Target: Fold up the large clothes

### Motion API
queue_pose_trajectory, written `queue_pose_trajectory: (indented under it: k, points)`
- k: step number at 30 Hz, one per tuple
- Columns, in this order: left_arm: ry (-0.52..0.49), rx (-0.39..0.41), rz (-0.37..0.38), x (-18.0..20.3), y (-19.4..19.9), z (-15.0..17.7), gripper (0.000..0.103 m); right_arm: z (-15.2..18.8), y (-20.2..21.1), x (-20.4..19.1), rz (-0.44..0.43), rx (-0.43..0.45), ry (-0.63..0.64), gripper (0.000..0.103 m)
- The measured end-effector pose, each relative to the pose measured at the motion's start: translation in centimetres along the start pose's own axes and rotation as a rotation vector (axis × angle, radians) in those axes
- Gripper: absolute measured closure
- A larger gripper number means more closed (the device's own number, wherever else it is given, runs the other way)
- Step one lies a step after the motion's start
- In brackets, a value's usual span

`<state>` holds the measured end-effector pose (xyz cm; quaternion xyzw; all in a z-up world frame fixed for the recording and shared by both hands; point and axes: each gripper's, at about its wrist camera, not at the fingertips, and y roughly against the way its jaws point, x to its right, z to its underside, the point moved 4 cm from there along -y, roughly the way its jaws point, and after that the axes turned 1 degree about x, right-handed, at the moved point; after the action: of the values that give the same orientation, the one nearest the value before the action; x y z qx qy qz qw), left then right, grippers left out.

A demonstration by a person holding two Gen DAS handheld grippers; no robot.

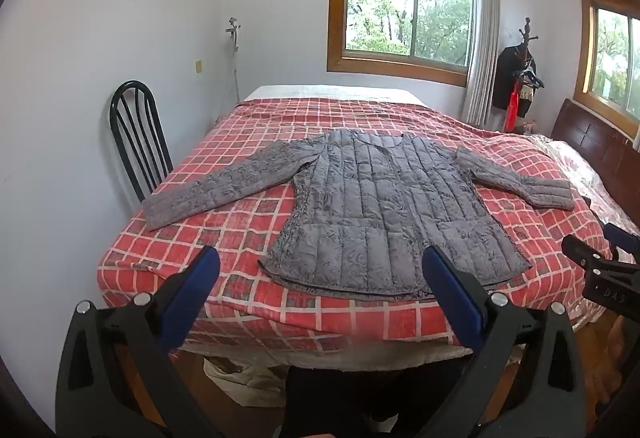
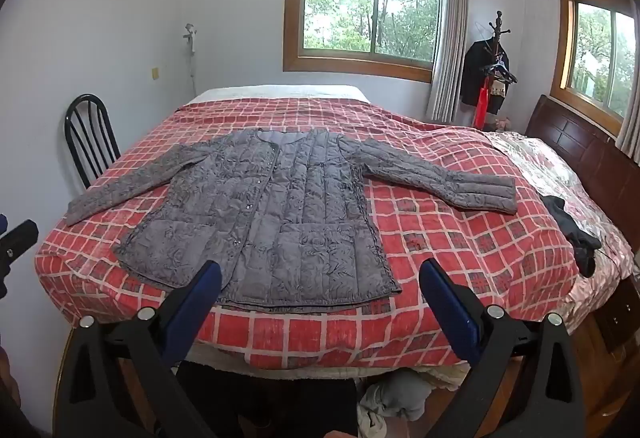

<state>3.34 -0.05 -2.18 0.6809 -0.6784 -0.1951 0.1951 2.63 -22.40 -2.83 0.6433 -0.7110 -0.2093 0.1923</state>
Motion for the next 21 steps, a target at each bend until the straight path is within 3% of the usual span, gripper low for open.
queue_pose_trajectory:
  k: [21]
  points:
    - [0.012, -0.004, 0.011, -0.15, 0.06, -0.18, 0.003, 0.00, 0.00, -0.03, 0.005, -0.016, 0.007, 0.004]
